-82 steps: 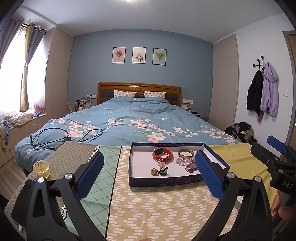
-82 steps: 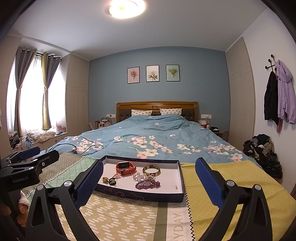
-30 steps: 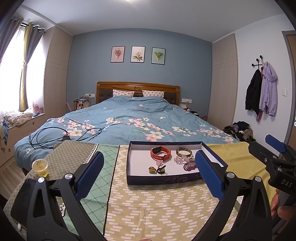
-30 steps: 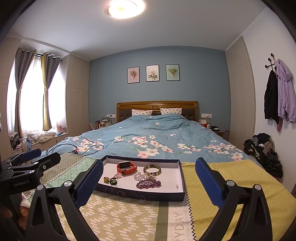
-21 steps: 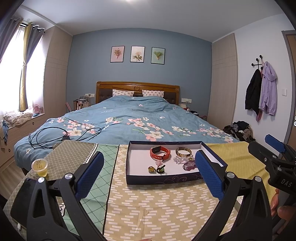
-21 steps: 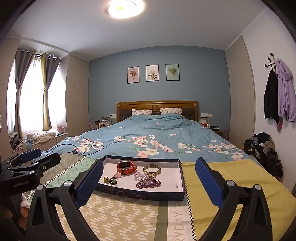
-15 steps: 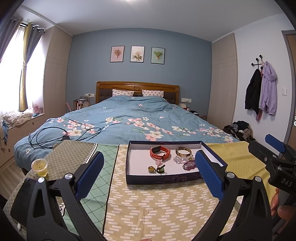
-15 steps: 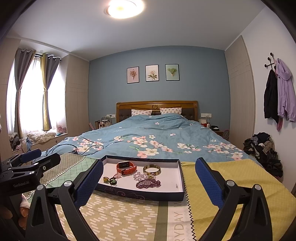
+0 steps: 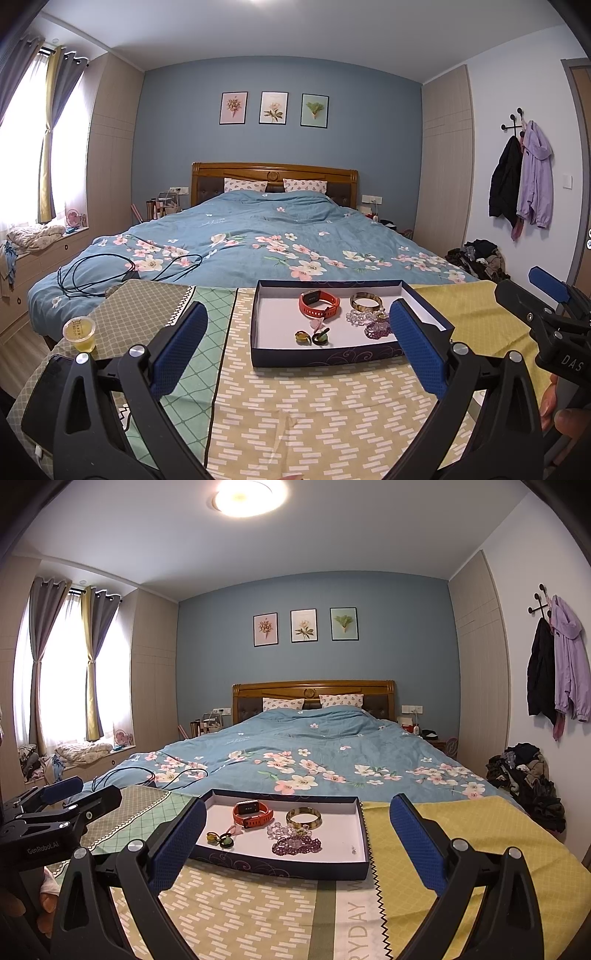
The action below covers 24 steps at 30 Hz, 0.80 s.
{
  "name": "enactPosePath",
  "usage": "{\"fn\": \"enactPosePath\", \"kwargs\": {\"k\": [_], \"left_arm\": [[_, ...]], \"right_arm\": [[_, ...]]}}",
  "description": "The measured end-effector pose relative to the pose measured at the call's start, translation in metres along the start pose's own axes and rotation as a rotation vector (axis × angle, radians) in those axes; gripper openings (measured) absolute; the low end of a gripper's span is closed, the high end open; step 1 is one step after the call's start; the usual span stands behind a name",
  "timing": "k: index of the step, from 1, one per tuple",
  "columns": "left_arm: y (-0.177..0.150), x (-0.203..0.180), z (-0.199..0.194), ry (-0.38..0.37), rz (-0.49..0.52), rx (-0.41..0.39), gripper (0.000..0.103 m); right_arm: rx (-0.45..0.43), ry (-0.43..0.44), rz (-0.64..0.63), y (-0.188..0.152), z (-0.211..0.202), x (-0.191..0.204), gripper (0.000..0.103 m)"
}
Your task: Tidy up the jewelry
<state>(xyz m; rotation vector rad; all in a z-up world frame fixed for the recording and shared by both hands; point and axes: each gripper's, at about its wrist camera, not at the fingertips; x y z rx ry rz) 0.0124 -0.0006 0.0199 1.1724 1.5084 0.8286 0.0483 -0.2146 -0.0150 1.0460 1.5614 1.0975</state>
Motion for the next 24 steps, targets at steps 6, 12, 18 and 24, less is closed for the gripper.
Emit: {"fn": "enactPosePath", "kwargs": {"k": [6, 12, 18, 24], "left_arm": [[-0.001, -0.0003, 0.0007, 0.0, 0.0, 0.0, 0.097], [-0.001, -0.0006, 0.0006, 0.0, 0.0, 0.0, 0.097], [-0.001, -0.0008, 0.0006, 0.0, 0.001, 0.0, 0.097], [-0.0016, -0.001, 0.0005, 0.001, 0.002, 0.0, 0.097]], "right_arm": [[-0.003, 0.002, 0.003, -0.0012, -0.0005, 0.003, 0.096], [-0.004, 0.002, 0.001, -0.0008, -0.0004, 0.0021, 0.096], [-0.004, 0.004, 0.004, -0.0002, -0.0006, 0.0026, 0.096], [-0.007, 0.004, 0.004, 0.0007, -0.0005, 0.0035, 0.096]]}}
Point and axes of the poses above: each gripper's, at about its wrist camera, not at the fingertips, and z roughly the way its jaws point, x to its left, y to its top, and after that the axes turned 14 degrees about -z, right-handed
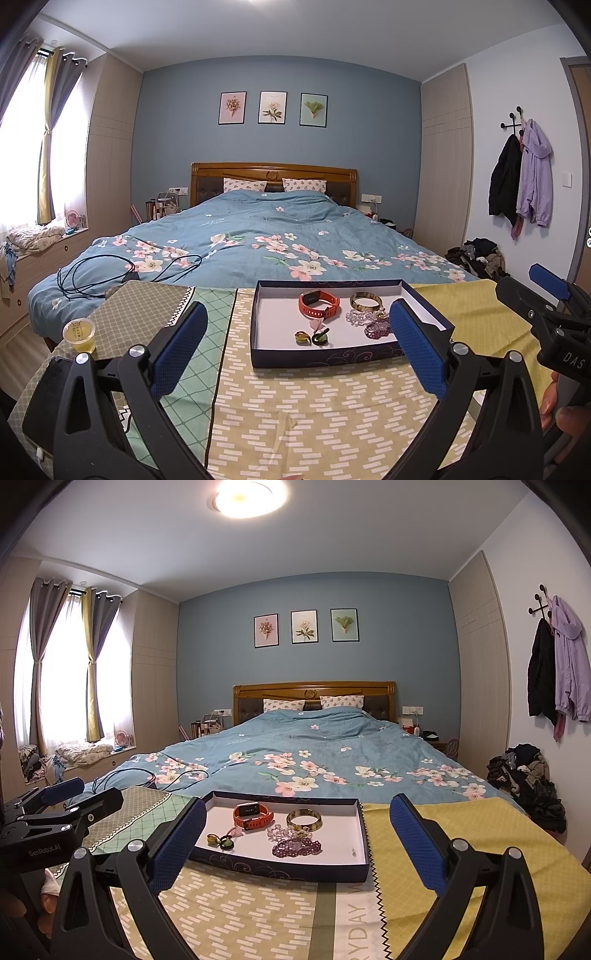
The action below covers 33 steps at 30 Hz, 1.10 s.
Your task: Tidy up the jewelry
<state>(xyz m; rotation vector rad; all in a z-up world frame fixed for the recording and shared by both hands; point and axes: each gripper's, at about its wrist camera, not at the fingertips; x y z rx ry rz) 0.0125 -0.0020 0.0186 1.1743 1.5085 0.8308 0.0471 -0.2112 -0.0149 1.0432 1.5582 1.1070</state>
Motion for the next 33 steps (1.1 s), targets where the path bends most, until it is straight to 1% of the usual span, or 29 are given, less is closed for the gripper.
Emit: {"fn": "enactPosePath", "kwargs": {"k": [19, 26, 30, 33], "left_arm": [[-0.0019, 0.0028, 0.0036, 0.003, 0.0, -0.001, 0.097], [0.0005, 0.004, 0.0014, 0.015, 0.01, -0.014, 0.097], [-0.0001, 0.0056, 0.0032, 0.012, 0.006, 0.0, 0.097], [-0.0009, 0.0079, 0.0093, 0.013, 0.005, 0.032, 0.097]], "right_arm": [[0.004, 0.002, 0.003, 0.0015, 0.0019, -0.0013, 0.096], [0.007, 0.001, 0.002, 0.0015, 0.003, -0.0026, 0.096], [0.01, 0.006, 0.002, 0.0002, 0.004, -0.0041, 0.096], [0.025, -0.003, -0.013, -0.0012, 0.0052, -0.0088, 0.096]]}}
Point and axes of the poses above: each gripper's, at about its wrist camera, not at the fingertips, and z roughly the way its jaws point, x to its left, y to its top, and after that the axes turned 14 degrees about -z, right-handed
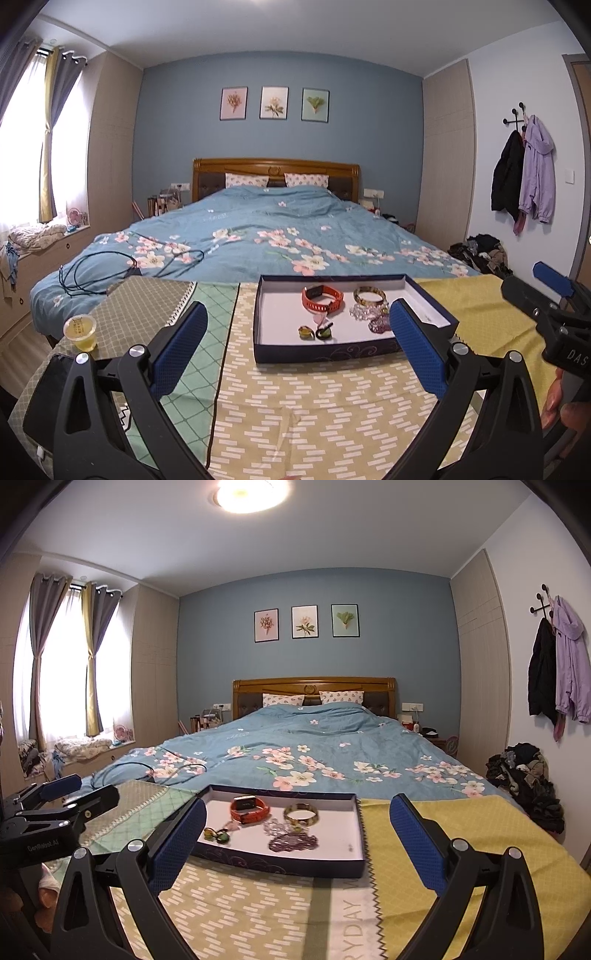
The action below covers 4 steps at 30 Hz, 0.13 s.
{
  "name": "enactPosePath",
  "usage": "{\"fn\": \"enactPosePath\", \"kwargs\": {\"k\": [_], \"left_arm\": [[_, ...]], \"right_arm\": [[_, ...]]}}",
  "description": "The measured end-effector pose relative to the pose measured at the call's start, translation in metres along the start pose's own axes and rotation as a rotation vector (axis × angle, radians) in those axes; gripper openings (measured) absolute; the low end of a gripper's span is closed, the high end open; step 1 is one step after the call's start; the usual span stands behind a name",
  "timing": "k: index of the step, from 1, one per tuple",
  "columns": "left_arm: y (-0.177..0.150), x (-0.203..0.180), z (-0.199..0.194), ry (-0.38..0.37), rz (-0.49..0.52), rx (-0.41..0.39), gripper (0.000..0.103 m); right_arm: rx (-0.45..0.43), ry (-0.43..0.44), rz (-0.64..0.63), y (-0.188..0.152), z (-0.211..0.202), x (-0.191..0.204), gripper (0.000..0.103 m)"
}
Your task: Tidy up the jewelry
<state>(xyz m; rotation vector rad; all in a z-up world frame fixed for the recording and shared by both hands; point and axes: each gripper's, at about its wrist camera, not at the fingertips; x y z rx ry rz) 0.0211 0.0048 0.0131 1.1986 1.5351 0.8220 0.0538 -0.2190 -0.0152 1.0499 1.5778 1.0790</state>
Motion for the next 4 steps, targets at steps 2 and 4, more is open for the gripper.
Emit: {"fn": "enactPosePath", "kwargs": {"k": [2, 4], "left_arm": [[-0.001, 0.001, 0.004, 0.005, 0.004, 0.018, 0.097], [0.0, 0.005, 0.01, 0.018, 0.017, 0.038, 0.097]], "right_arm": [[0.035, -0.008, 0.001, -0.003, 0.004, -0.012, 0.096], [0.117, -0.018, 0.021, -0.01, 0.017, -0.033, 0.096]]}}
Point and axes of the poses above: each gripper's, at about its wrist camera, not at the fingertips, and z roughly the way its jaws point, x to its left, y to its top, and after that the axes turned 14 degrees about -z, right-handed
